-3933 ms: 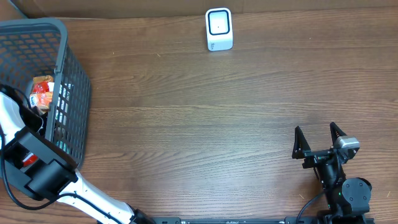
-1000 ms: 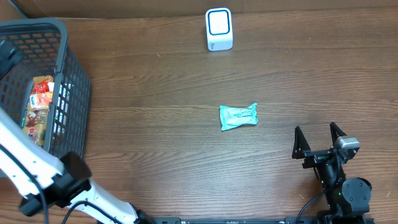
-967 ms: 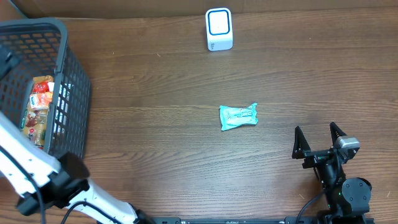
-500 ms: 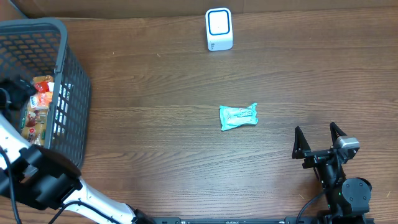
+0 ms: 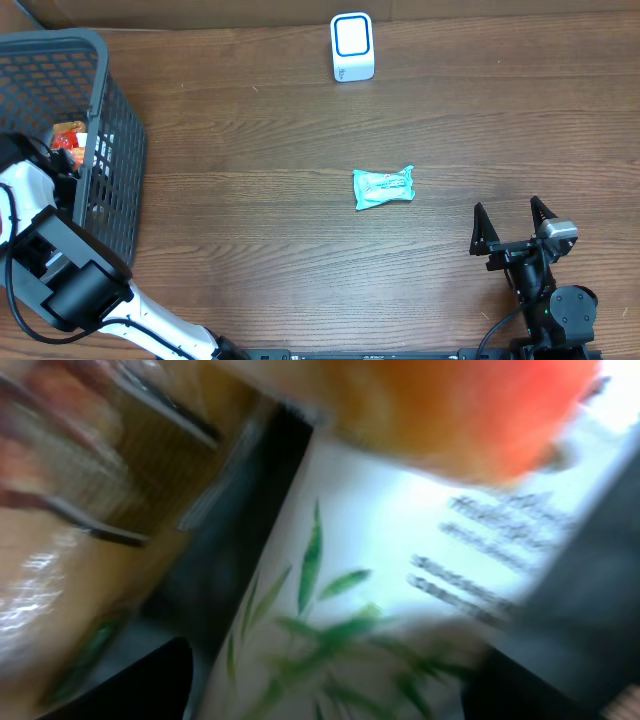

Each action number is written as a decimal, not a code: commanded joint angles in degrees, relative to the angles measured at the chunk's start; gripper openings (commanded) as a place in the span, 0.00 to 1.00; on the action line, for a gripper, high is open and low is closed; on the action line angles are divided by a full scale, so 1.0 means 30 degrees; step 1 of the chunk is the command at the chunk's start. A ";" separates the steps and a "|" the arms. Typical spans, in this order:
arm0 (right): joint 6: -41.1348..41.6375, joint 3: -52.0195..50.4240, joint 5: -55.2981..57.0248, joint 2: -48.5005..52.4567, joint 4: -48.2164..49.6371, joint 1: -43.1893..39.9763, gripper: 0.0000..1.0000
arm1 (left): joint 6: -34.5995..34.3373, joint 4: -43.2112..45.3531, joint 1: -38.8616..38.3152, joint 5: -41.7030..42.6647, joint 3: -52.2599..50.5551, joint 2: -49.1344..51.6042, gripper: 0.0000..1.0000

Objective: Scan the item barcode
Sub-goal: 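Reach the left gripper into the basket and grasp the white tube, then place the white hair product tube beside the teal packet, then grasp the orange Kleenex tissue pack from the basket with left gripper, then set the Kleenex pack down next to the tube, then grasp the spaghetti package in the basket with the left gripper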

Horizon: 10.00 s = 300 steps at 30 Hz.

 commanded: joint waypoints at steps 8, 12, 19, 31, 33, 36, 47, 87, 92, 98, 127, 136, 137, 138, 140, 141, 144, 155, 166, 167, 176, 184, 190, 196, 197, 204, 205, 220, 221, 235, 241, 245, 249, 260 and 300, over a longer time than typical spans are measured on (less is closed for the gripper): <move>0.0000 -0.0204 0.0036 -0.0138 0.0073 -0.0109 1.00 | -0.0408 0.0758 0.0015 -0.0430 -0.0678 -0.0051 0.04; 0.0000 -0.0204 0.0036 -0.0138 0.0073 -0.0109 1.00 | -0.0750 -0.1486 0.0007 -0.0350 0.1902 -0.0109 0.04; 0.0000 -0.0204 0.0036 -0.0138 0.0073 -0.0109 1.00 | -0.1931 -0.6776 -0.0022 0.2484 1.0149 -0.0189 0.04; 0.0000 -0.0204 0.0029 -0.0138 0.0073 -0.0109 1.00 | -0.2506 -1.3806 -0.0743 0.8415 2.2680 -0.0211 0.04; 0.0000 -0.0204 0.0036 -0.0138 0.0073 -0.0109 1.00 | -0.2266 -1.4593 -0.1523 0.8808 2.3984 -0.0270 0.04; 0.0000 -0.0204 0.0036 -0.0138 0.0066 -0.0109 1.00 | -0.1683 -1.5548 -0.3475 0.9216 2.5390 -0.0306 0.04; 0.0000 -0.0204 0.0036 -0.0138 0.0066 -0.0109 1.00 | 0.2433 -1.5788 -1.5344 0.6615 2.2673 -0.0277 0.04; 0.0000 -0.0204 0.0036 -0.0138 0.0066 -0.0109 1.00 | 0.3927 -0.7541 -2.3125 0.0809 0.7468 -0.0233 1.00; 0.0000 -0.0204 0.0036 -0.0138 0.0066 -0.0109 1.00 | -0.2040 -1.1191 -2.2148 -0.5187 1.6305 -0.0284 1.00; 0.0000 -0.0204 0.0029 -0.0138 0.0066 -0.0109 1.00 | -0.7584 -1.3894 -1.7384 -0.5821 2.4837 -0.0299 1.00; 0.0000 -0.0204 0.0036 -0.0138 0.0073 -0.0109 1.00 | -1.0426 -1.3340 -0.2200 -0.3708 1.8557 0.6666 1.00; 0.0000 -0.0204 0.0029 -0.0138 0.0066 -0.0109 1.00 | -1.0426 -1.2014 -0.2397 -0.3497 1.5926 0.8153 1.00; 0.0000 -0.0204 0.0036 -0.0138 0.0066 -0.0109 1.00 | -1.0418 -1.1803 -0.2397 -0.3504 1.5511 0.8153 1.00; 0.0000 -0.0204 0.0036 -0.0138 0.0066 -0.0109 1.00 | -1.0309 -1.1664 -0.2404 -0.3497 1.5227 0.8153 1.00; 0.0000 -0.0204 0.0036 -0.0138 0.0066 -0.0102 1.00 | -1.0134 -1.1395 -0.2433 -0.3373 1.4637 0.8153 1.00; 0.0000 -0.0204 0.0036 -0.0138 0.0073 -0.0109 1.00 | -1.0076 -1.1271 -0.2477 -0.3373 1.4316 0.8153 1.00; 0.0000 -0.0204 0.0036 -0.0138 0.0066 -0.0109 1.00 | -0.9683 -1.0841 -0.2652 -0.3432 1.3340 0.8153 0.98; 0.0000 -0.0204 0.0036 -0.0138 0.0073 -0.0102 1.00 | -0.8837 -0.7832 -0.2892 -0.3577 1.0353 0.8153 0.67; 0.0000 -0.0204 0.0036 -0.0138 0.0066 -0.0109 1.00 | -0.7424 -0.9384 -0.2951 -0.2922 1.2160 0.7468 0.18; 0.0000 -0.0204 0.0036 -0.0138 0.0066 -0.0109 1.00 | -0.7431 -0.9799 -0.2973 -0.2907 1.2772 0.7242 0.17; 0.0000 -0.0204 0.0036 -0.0138 0.0073 -0.0109 1.00 | -0.7439 -1.1897 -0.3075 -0.1537 2.0422 0.1902 0.10; 0.0000 -0.0204 0.0036 -0.0138 0.0066 -0.0109 1.00 | -0.4852 -1.1009 -0.7315 0.2433 2.1012 -0.2098 0.16; 0.0000 -0.0204 0.0036 -0.0138 0.0066 -0.0109 1.00 | -0.2586 -1.0819 -1.3311 0.2419 2.0575 -0.0182 0.17; 0.0000 -0.0204 0.0029 -0.0138 0.0066 -0.0109 1.00 | -0.1311 -1.0754 -1.8243 0.2448 2.0575 0.4415 0.19; 0.0000 -0.0204 0.0036 -0.0138 0.0073 -0.0109 1.00 | -0.1144 -1.0768 -1.8877 0.2470 2.0575 0.5217 0.19; 0.0000 -0.0204 0.0036 -0.0138 0.0066 -0.0109 1.00 | -0.0699 -1.1067 -2.3030 0.2157 2.0575 0.8976 0.19; 0.0000 -0.0204 0.0036 -0.0138 0.0066 -0.0109 1.00 | -0.0678 -1.1060 -2.3423 0.2033 2.0575 0.9027 0.18; 0.0000 -0.0204 0.0036 -0.0138 0.0066 -0.0109 1.00 | 0.0248 -1.3573 -2.6447 0.1829 2.0531 0.9122 0.21; 0.0000 -0.0204 0.0029 -0.0138 0.0066 -0.0102 1.00 | 0.0291 -1.3639 -2.6447 0.1843 2.0458 0.9224 0.21; 0.0000 -0.0204 0.0036 -0.0138 0.0066 -0.0109 1.00 | 0.1355 -1.4783 -2.6622 0.1945 2.0524 1.0710 1.00; 0.0000 -0.0204 0.0036 -0.0138 0.0066 -0.0109 1.00 | 0.0423 -1.5096 -2.6185 -0.0321 2.2214 0.8816 1.00; 0.0000 -0.0204 0.0036 -0.0138 0.0066 -0.0109 1.00 | -0.1938 -1.5285 -2.5208 -0.2980 2.4203 0.6448 1.00; 0.0000 -0.0204 0.0036 -0.0138 0.0066 -0.0102 1.00 | -0.3803 -1.5125 -2.2950 -0.4845 2.5726 0.3570 1.00; 0.0000 -0.0204 0.0036 -0.0138 0.0066 -0.0109 1.00 | -0.8531 -1.5839 -0.9887 -0.4670 2.5951 -0.0925 1.00; 0.0000 -0.0204 0.0036 -0.0138 0.0066 -0.0109 1.00 | 0.7599 0.6324 -0.0933 -0.4371 0.0291 0.0029 0.94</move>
